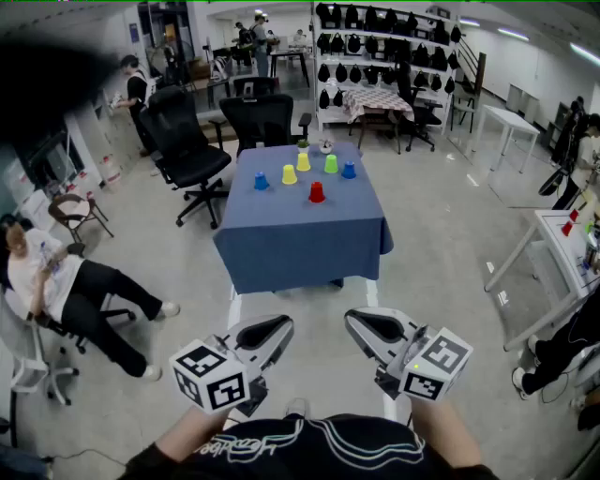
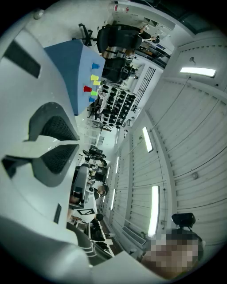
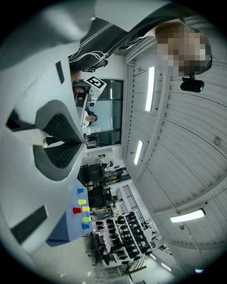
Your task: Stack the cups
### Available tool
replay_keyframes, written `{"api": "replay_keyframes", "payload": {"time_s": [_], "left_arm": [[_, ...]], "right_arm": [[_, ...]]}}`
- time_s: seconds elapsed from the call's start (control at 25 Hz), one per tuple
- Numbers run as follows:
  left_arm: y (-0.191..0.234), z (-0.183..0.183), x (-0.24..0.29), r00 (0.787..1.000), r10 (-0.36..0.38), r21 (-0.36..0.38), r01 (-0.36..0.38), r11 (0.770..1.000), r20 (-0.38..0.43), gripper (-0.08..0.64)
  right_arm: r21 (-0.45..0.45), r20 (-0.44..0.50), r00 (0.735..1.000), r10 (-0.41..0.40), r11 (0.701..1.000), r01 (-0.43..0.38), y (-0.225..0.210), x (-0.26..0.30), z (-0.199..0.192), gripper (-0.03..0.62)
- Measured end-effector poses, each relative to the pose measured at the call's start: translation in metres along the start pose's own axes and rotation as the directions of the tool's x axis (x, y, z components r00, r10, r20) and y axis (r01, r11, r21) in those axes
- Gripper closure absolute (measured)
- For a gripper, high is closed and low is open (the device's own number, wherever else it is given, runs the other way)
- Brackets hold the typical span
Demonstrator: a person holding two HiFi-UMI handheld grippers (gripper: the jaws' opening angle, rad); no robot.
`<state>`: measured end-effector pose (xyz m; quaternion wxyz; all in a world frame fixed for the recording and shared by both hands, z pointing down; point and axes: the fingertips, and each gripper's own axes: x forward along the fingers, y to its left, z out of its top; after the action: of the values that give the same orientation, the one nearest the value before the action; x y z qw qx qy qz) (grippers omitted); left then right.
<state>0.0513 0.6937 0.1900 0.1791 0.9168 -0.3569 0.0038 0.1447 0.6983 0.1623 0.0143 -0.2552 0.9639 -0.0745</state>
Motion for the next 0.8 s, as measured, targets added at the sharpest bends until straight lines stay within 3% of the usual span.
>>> {"api": "replay_keyframes", "payload": {"time_s": [0.36, 0.68, 0.72, 0.8], "left_arm": [[-0.030, -0.006, -0.036, 0.999, 0.021, 0.012, -0.022, 1.000, 0.039, 0.512], [-0.039, -0.011, -0.051, 0.997, 0.022, 0.030, -0.025, 0.999, 0.075, 0.512], [-0.040, -0.011, -0.052, 0.997, 0.020, 0.022, -0.022, 1.000, 0.080, 0.512], [-0.039, -0.012, -0.052, 0.996, 0.017, 0.011, -0.018, 1.000, 0.084, 0.512]], "right_arm": [[-0.027, 0.004, 1.000, 0.005, 1.000, -0.005, 0.039, -0.022, 0.006, 0.566], [-0.040, 0.031, 0.999, -0.027, 0.999, 0.028, 0.047, -0.034, 0.003, 0.555], [-0.042, 0.029, 0.999, -0.030, 0.999, 0.031, 0.048, -0.035, 0.003, 0.549], [-0.050, 0.022, 0.999, -0.038, 0.998, 0.039, 0.047, -0.037, 0.003, 0.466]]}}
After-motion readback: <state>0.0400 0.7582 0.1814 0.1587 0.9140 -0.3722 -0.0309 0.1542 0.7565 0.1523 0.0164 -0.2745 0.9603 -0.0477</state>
